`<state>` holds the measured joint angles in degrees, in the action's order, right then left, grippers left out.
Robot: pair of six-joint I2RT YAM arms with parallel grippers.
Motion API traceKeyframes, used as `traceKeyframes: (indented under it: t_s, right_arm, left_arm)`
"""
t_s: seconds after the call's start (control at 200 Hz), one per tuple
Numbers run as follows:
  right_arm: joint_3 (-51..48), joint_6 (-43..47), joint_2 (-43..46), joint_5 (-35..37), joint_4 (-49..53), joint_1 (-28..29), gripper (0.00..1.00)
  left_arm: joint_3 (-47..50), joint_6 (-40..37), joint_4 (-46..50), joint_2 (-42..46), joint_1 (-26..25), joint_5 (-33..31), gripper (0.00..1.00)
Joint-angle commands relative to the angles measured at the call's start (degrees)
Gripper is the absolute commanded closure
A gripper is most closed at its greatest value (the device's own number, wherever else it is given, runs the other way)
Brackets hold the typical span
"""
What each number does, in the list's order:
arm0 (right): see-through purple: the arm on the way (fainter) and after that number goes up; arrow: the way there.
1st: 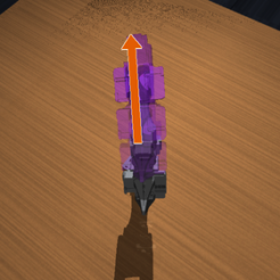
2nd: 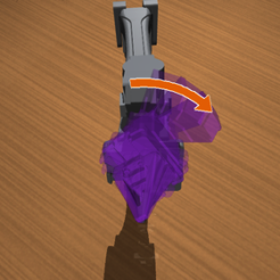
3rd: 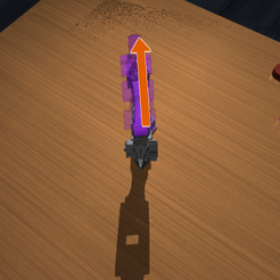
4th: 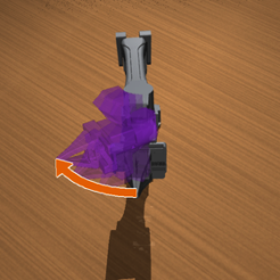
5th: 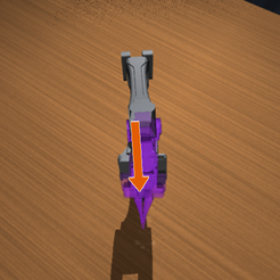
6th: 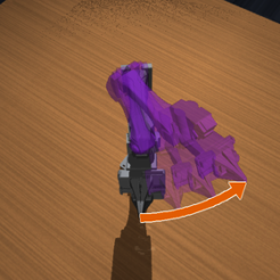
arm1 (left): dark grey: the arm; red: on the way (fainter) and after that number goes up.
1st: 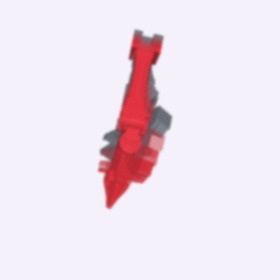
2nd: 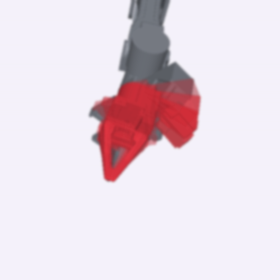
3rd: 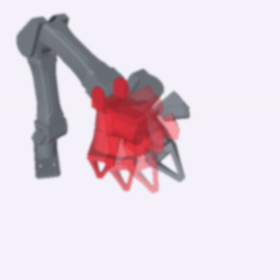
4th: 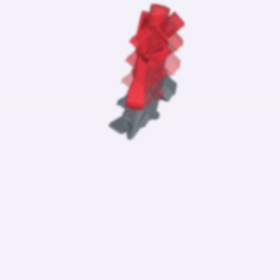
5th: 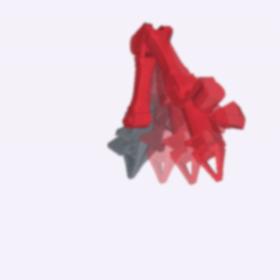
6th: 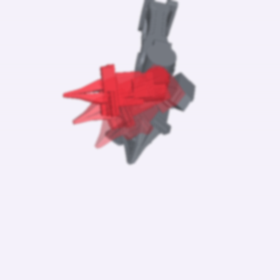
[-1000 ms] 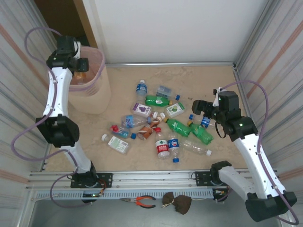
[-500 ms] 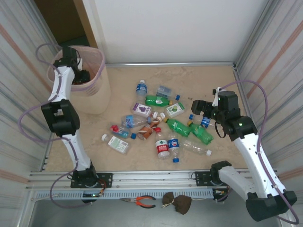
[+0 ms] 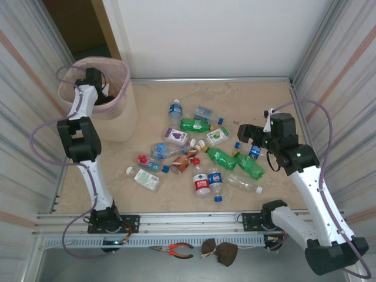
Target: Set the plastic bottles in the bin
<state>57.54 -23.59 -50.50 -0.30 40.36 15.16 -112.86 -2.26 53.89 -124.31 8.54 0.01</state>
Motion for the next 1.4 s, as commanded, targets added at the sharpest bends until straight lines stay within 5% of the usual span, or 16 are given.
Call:
traceKeyframes:
  t_s: [0.0,0.21,0.626,1.398]
  right_arm:
    - [-0.3,-1.5,0.5,0.1,-0.4,0.5,0.01]
    - [0.4,-2.8,-1.6,0.4,2.2,0.5,0.01]
    - [2.2,-1.5,-5.1,-3.4,7.6,1.5,0.02]
    - [0.8,-12.4,-18.0,0.3,11.7,27.6,0.14]
  left_arm:
    - [0.6,1.0,1.4,0.8,0.0,2.5,0.29]
    - [0.8,1.7,0.0,4.0,0.0,4.4,0.2]
    - [-0.2,1.9,1.0,11.4,-0.1,6.6,0.19]
    - [9.6,5.9,-1.3,33.5,-6.1,19.9,0.21]
